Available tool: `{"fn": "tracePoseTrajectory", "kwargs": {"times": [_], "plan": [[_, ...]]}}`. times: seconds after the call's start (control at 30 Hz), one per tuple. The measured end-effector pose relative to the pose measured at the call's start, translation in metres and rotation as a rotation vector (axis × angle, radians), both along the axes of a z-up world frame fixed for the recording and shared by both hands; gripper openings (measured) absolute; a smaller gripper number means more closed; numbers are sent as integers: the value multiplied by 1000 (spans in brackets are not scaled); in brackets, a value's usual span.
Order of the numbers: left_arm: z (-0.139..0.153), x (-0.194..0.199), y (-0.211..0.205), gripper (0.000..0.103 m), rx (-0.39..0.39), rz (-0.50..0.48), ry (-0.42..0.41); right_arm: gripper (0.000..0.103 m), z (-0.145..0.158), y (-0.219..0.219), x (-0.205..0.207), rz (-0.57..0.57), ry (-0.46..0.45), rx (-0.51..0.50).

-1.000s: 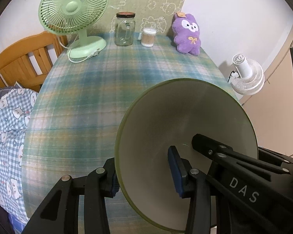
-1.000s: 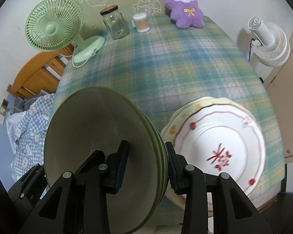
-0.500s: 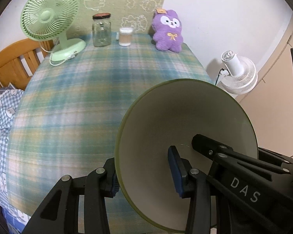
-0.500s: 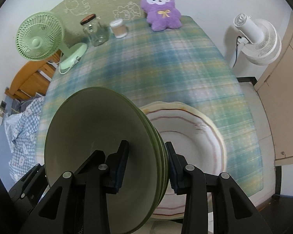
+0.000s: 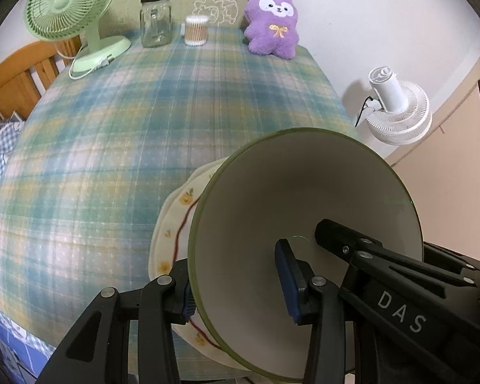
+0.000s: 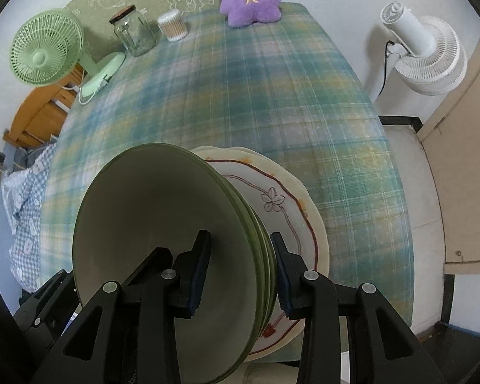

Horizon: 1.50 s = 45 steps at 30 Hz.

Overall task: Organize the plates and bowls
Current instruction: 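Carry the bowl stack with both tools over the plate stack, then lower the bowl stack onto the plates and open both tools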

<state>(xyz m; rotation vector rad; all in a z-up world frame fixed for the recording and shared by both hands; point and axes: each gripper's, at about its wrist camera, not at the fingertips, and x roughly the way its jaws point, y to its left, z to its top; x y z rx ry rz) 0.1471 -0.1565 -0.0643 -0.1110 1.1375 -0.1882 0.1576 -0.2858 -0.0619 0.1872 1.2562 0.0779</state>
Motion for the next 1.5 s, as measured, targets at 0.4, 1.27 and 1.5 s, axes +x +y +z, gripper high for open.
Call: {"fn": "tracePoseTrajectory", "kwargs": {"times": [0.4, 1.27, 1.5], "plan": [[-1, -4, -7, 42, 31, 54, -28, 41, -1, -2, 7, 68, -12, -4], [65, -22, 53, 93, 85, 59, -253, 78, 83, 37, -26, -22, -315, -134], [87, -33, 108, 97, 89, 20, -333, 78, 110, 89, -45, -81, -389, -172]]}}
